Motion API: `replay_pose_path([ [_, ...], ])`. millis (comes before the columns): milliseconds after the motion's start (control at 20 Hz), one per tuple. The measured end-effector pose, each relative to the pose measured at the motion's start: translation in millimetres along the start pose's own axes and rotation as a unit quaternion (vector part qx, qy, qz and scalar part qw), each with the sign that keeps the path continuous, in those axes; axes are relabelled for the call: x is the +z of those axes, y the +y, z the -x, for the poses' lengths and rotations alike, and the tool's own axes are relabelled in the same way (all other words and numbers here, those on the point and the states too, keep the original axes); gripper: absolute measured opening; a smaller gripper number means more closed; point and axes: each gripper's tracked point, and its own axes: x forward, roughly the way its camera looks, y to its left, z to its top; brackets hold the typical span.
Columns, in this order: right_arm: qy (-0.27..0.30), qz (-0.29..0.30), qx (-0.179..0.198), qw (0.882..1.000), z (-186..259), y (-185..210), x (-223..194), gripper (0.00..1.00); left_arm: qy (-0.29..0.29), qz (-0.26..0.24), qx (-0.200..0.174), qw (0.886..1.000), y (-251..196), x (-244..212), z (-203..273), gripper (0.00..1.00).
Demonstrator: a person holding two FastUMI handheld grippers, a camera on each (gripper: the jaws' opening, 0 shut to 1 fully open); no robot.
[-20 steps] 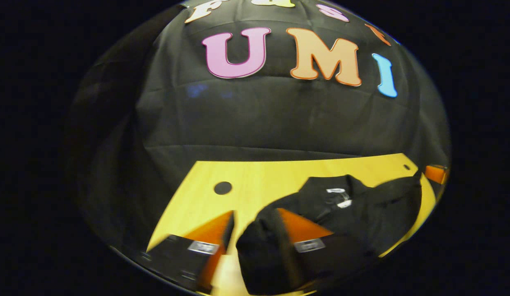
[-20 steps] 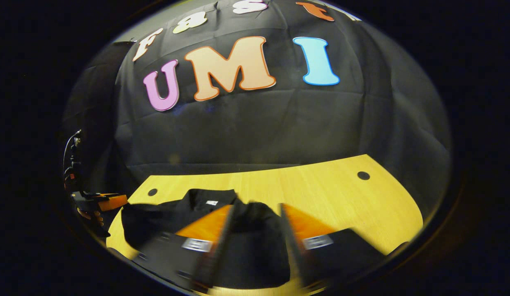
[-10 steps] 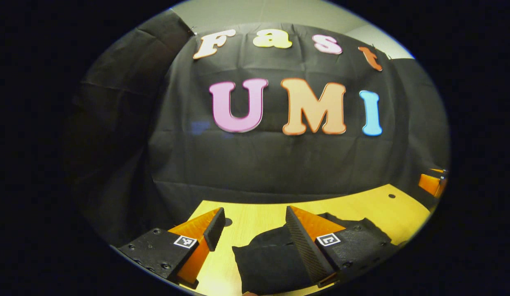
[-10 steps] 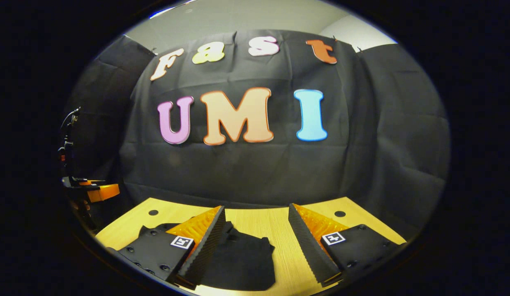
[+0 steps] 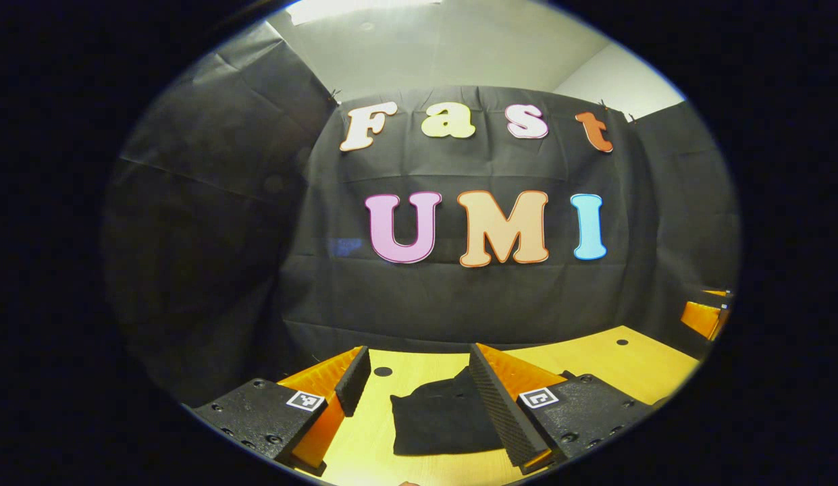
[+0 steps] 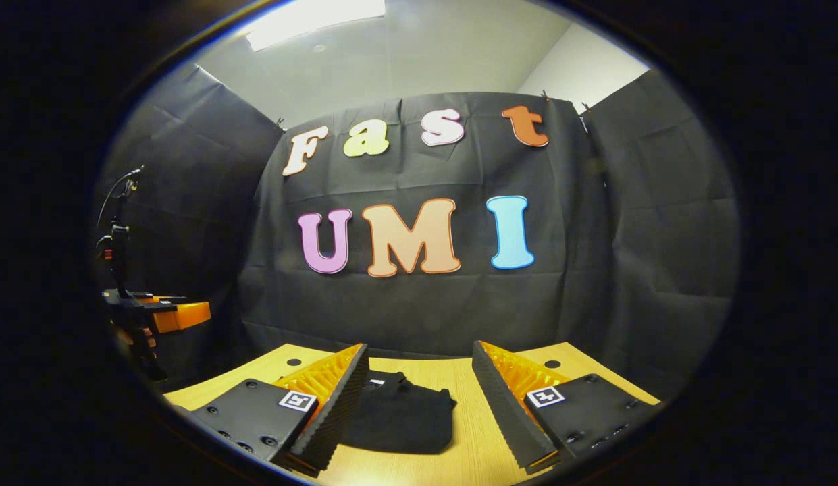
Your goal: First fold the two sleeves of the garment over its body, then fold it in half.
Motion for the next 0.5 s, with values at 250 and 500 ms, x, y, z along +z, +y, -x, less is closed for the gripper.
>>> replay_pose_path([
  [250, -0.016, 0.005, 0.010, 1.000, 64, 0, 4, 0.94, -0.022, -0.004, 0.004, 1.000, -4, 21, 59, 0.92],
  [500, -0.031, -0.009, 0.018, 0.999, 106, -1, 9, 0.94, -0.029, -0.014, 0.004, 0.999, -11, 35, 96, 0.89],
])
